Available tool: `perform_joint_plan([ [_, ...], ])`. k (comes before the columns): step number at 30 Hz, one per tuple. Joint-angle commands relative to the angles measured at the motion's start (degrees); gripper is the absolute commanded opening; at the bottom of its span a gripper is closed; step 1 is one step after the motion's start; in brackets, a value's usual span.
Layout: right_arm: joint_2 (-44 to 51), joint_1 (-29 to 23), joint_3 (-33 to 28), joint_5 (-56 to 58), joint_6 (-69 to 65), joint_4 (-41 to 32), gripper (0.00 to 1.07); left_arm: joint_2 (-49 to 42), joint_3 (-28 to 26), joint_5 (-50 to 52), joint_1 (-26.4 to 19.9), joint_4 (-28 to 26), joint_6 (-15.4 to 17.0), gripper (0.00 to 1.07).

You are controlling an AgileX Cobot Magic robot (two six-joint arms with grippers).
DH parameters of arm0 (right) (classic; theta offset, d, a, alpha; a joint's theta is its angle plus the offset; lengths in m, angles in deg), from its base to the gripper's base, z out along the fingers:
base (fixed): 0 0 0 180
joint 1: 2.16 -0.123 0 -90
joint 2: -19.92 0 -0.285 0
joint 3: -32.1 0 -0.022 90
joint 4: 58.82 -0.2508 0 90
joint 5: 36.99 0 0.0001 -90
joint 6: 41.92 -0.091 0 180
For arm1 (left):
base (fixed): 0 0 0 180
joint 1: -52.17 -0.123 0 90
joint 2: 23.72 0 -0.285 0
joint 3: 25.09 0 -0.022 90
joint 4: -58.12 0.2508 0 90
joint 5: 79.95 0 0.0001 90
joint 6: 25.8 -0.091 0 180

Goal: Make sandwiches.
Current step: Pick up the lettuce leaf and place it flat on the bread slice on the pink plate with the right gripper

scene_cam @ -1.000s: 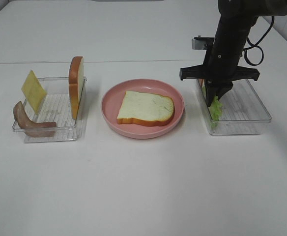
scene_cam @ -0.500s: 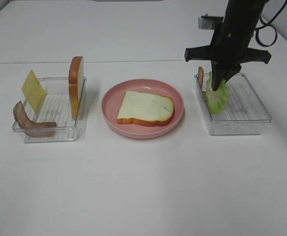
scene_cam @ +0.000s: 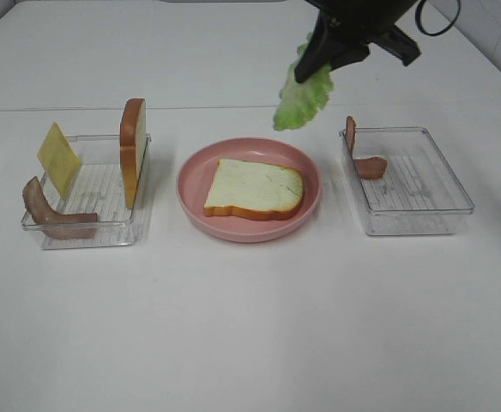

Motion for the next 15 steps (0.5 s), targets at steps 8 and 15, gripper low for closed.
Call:
perform_joint_plan([
  [8, -8.59, -2.64, 0.11, -8.71, 5.44, -14.9, 0.0, -1.15, 0.11, 0.11, 0.11, 0.23, -0.06, 1.02],
  [15, -13.69, -2.64, 0.11, -10.26, 6.65, -19.37, 0.0, -1.15, 0.11, 0.11, 0.11, 0.23, -0.06, 1.02],
])
